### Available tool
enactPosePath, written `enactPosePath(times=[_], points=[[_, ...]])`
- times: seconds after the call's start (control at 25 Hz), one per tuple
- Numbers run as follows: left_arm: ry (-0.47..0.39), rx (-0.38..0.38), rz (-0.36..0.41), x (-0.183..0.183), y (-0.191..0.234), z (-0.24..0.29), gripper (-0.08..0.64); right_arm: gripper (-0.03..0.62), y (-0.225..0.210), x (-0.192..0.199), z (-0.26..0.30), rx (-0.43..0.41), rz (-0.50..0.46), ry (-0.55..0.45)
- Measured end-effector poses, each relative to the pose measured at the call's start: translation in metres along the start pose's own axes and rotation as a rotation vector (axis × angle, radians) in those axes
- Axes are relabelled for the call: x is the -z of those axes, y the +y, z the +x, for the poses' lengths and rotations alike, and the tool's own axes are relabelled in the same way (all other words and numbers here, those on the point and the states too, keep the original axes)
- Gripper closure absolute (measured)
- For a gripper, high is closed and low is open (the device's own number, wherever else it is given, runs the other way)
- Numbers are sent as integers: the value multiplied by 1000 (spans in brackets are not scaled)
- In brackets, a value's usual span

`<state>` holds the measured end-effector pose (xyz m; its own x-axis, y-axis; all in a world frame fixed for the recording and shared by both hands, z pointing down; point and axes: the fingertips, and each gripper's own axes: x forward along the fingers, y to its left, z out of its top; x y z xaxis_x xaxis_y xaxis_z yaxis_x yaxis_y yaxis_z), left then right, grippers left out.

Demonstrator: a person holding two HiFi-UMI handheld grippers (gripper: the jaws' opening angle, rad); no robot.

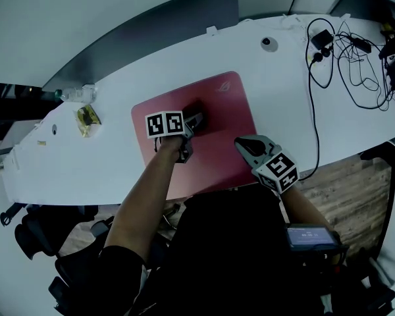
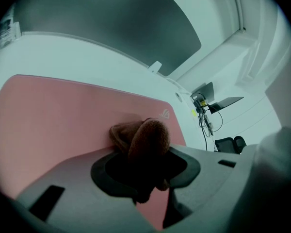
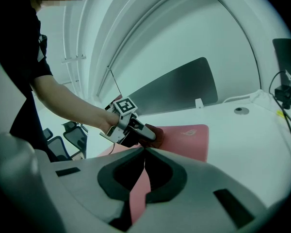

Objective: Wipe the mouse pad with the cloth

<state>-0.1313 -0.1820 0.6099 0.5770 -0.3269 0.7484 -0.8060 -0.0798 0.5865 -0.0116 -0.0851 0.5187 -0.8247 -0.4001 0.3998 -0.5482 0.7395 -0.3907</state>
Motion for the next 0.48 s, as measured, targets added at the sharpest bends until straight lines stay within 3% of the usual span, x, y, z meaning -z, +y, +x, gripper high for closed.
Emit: enactPosePath(times=[0.48], points=[[-11, -56, -2, 6, 56, -46, 407, 566, 18, -5, 16, -19, -22, 15]])
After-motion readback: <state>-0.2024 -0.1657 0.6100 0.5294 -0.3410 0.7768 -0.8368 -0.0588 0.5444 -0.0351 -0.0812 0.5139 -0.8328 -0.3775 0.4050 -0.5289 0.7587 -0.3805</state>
